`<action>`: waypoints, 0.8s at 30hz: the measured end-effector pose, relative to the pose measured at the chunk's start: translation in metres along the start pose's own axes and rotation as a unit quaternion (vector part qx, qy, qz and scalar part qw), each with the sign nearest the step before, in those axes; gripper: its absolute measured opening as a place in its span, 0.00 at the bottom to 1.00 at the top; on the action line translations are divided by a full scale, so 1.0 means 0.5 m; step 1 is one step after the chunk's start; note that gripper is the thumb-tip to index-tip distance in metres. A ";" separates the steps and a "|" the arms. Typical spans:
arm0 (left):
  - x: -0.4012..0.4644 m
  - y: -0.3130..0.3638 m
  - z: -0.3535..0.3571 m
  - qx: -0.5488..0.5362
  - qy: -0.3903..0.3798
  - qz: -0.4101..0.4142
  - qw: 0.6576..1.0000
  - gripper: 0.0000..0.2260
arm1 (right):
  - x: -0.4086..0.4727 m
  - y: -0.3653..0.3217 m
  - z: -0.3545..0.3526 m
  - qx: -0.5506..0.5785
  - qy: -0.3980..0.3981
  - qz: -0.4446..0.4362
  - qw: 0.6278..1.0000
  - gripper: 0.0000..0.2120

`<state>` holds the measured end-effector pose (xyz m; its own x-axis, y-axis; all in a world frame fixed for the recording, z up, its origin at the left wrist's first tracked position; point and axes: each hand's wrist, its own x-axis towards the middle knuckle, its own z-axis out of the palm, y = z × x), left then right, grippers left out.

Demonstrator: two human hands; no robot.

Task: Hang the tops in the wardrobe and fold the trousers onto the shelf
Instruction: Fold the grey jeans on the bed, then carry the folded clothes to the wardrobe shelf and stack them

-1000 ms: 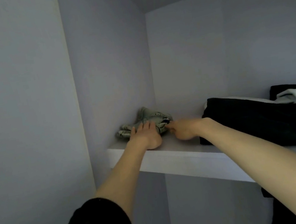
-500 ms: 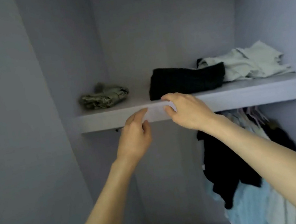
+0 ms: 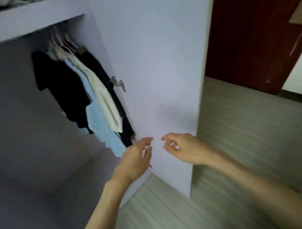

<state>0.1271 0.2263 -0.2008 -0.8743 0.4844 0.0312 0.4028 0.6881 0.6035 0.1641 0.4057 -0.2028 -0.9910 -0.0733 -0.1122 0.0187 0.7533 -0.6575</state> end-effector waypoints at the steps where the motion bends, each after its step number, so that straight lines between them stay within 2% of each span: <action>1: 0.006 0.030 0.061 -0.004 -0.036 0.021 0.999 0.16 | -0.041 0.057 -0.010 0.013 -0.001 0.033 0.999 0.18; 5: 0.037 0.203 0.318 -0.023 -0.187 0.074 0.979 0.14 | -0.223 0.312 -0.093 0.023 0.036 0.158 0.987 0.18; 8: 0.079 0.302 0.431 -0.016 -0.254 0.109 0.961 0.16 | -0.311 0.424 -0.155 0.018 0.051 0.208 0.977 0.17; 12: 0.167 0.459 0.571 -0.050 -0.305 0.147 0.940 0.15 | -0.423 0.560 -0.245 0.078 0.126 0.306 0.940 0.17; 16: 0.274 0.580 0.694 -0.035 -0.345 0.202 0.916 0.15 | -0.472 0.678 -0.328 0.100 0.173 0.361 0.911 0.18; 20: 0.404 0.672 0.810 -0.025 -0.394 0.246 0.885 0.15 | -0.458 0.809 -0.416 0.107 0.205 0.404 0.885 0.18; 24: 0.609 0.777 0.921 -0.026 -0.419 0.286 0.861 0.16 | -0.392 0.976 -0.537 0.098 0.237 0.444 0.859 0.18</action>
<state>0.1423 0.8899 -0.3238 -0.0255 0.9712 -0.2370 0.6720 0.1922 0.7152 0.3318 0.9631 -0.3013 -0.5162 0.7825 -0.3481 0.7703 0.2467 -0.5880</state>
